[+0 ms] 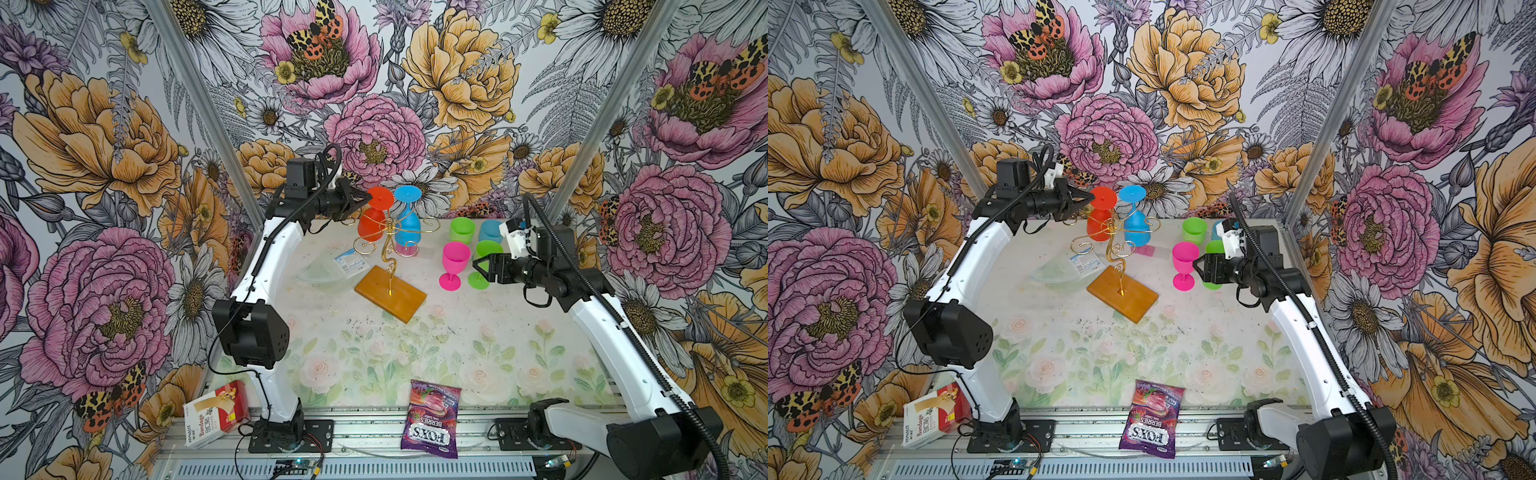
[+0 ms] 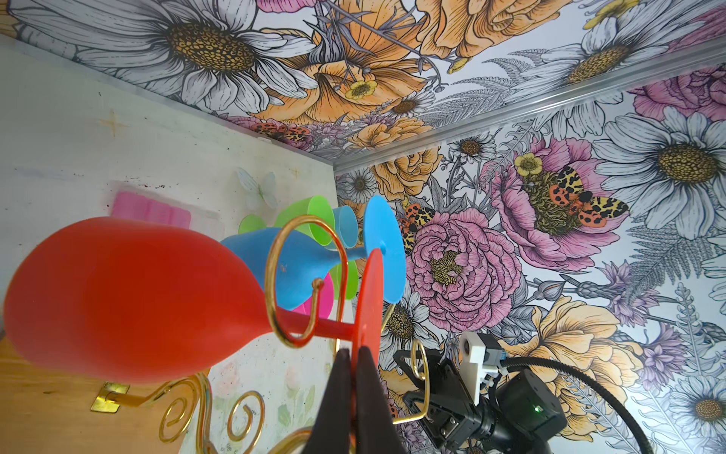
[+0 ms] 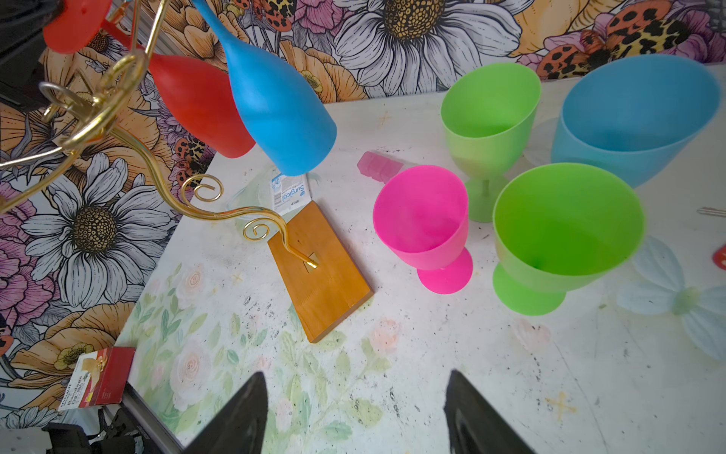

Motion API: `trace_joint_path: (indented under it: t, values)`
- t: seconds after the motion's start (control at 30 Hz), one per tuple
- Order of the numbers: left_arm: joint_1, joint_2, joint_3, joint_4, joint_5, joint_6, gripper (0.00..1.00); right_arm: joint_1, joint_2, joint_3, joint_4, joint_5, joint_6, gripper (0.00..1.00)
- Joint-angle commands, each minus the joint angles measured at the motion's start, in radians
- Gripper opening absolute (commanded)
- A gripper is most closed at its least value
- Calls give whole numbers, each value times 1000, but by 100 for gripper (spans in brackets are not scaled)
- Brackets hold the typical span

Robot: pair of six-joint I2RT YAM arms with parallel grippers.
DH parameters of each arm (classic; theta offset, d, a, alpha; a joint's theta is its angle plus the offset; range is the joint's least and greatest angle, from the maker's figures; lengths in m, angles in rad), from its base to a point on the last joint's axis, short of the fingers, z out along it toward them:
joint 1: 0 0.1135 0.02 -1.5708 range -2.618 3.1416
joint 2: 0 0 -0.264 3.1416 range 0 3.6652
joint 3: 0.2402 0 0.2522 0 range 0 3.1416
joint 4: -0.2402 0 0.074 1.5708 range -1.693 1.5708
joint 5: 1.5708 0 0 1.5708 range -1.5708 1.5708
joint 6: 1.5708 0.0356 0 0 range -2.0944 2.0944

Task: Take the wine glass off the wine glass rack
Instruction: Pick up the wine glass from the wine glass rack.

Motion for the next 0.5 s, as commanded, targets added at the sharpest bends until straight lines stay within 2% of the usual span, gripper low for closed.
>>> trace_joint_path:
  t: [0.0,0.47]
  values:
    - [12,-74,-20,16,20,26,0,9,-6,4,22,-3,17,72]
    - [130,-109,-49,16,-3,34,0,9,-11,1,35,-14,33,72]
